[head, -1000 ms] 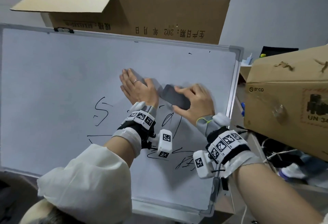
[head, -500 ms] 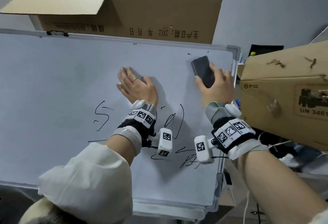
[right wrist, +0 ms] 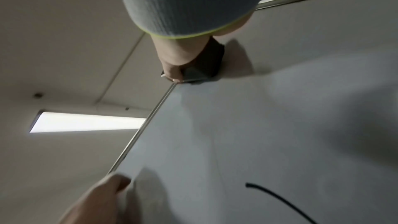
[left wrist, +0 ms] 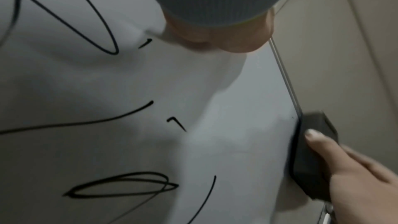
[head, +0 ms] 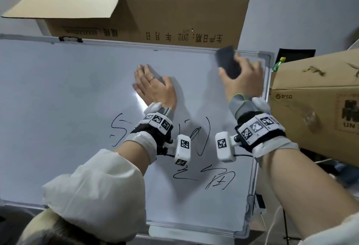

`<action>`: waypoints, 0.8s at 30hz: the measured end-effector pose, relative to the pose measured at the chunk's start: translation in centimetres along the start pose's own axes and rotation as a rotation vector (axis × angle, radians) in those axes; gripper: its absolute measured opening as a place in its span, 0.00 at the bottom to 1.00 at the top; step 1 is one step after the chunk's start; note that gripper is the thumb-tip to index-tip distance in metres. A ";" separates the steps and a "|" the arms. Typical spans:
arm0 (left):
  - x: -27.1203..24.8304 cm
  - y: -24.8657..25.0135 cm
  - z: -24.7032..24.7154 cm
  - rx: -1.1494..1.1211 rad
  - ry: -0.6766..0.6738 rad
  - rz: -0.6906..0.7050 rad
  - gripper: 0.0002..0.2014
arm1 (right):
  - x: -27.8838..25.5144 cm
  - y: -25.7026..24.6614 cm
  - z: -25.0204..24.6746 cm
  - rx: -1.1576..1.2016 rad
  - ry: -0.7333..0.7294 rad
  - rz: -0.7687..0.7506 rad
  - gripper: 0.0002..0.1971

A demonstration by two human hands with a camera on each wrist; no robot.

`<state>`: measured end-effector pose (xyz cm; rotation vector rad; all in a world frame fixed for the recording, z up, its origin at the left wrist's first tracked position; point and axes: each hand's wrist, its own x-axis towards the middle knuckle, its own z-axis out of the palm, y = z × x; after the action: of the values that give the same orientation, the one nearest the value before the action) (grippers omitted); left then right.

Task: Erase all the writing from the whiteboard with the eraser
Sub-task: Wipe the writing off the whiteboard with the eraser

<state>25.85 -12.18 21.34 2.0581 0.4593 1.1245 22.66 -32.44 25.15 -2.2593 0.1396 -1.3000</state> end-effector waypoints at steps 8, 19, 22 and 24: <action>-0.3 -0.7 0.0 0.006 0.005 -0.004 0.36 | -2.7 -0.9 0.4 0.027 -0.199 -0.226 0.30; -6.4 -5.8 -2.5 0.038 -0.037 -0.085 0.35 | -11.5 2.0 -0.8 0.073 -0.328 -0.275 0.29; -8.6 -6.7 -3.8 0.058 -0.051 -0.114 0.33 | -14.6 3.0 -1.6 0.096 -0.410 -0.315 0.29; -10.3 -7.3 -4.6 0.068 -0.038 -0.147 0.33 | -16.5 4.0 -2.1 0.110 -0.461 -0.341 0.29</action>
<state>16.57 -11.56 11.66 2.0636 0.6267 0.9941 12.84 -31.09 11.24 -2.4887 -0.4865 -0.8740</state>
